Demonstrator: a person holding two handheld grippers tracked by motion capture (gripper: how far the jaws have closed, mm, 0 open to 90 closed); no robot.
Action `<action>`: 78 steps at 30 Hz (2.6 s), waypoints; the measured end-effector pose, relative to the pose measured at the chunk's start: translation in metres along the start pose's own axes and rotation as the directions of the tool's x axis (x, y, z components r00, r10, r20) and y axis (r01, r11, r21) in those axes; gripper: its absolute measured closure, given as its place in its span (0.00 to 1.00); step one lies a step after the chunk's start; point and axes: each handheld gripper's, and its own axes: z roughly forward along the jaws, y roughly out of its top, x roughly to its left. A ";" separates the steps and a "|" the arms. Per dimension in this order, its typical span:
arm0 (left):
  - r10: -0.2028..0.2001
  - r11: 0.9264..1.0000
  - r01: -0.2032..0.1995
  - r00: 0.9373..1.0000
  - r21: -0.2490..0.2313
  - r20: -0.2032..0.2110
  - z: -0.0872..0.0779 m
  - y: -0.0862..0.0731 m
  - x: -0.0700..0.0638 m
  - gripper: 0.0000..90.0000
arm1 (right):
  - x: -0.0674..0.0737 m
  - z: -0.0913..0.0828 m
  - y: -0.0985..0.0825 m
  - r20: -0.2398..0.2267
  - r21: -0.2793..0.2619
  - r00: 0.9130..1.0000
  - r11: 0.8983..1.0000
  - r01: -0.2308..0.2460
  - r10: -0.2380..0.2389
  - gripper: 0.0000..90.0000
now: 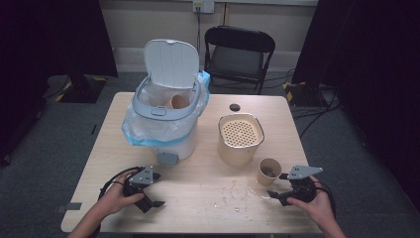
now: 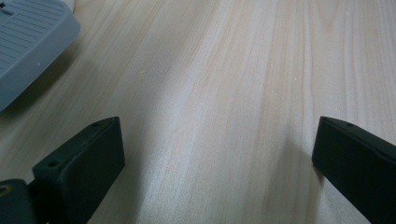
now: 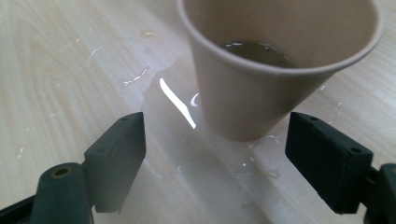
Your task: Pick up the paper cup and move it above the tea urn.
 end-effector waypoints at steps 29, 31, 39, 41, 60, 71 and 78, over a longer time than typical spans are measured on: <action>0.003 1.000 -0.003 1.000 0.003 0.008 0.000 0.000 -0.001 0.01 | -0.017 0.026 0.005 -0.033 -0.088 0.998 0.994 -0.059 0.056 0.30; 0.004 1.000 -0.004 1.000 0.003 0.009 0.001 0.000 -0.001 0.01 | -0.018 0.026 0.004 -0.038 -0.098 0.998 0.993 -0.063 0.060 0.30; -0.001 1.000 0.001 1.000 0.002 0.008 0.001 0.000 -0.001 0.00 | -0.018 0.029 0.002 -0.040 -0.147 0.997 0.986 -0.078 0.073 0.31; -0.001 1.000 0.001 1.000 0.001 0.008 0.001 0.000 -0.001 0.00 | -0.018 0.030 0.002 -0.039 -0.156 0.997 0.985 -0.078 0.072 0.31; 0.001 1.000 -0.001 1.000 0.003 0.009 0.001 0.000 -0.001 0.00 | -0.017 0.032 -0.002 -0.030 -0.201 0.997 0.977 -0.070 0.065 0.32; 0.004 1.000 -0.004 1.000 0.003 0.010 0.001 0.000 -0.001 0.00 | -0.016 0.031 0.004 -0.007 -0.166 0.999 0.985 -0.040 0.039 0.33; 0.004 1.000 -0.004 1.000 0.003 0.010 0.001 0.000 -0.001 0.00 | -0.026 0.025 0.012 0.012 -0.177 0.999 0.983 -0.042 0.045 0.34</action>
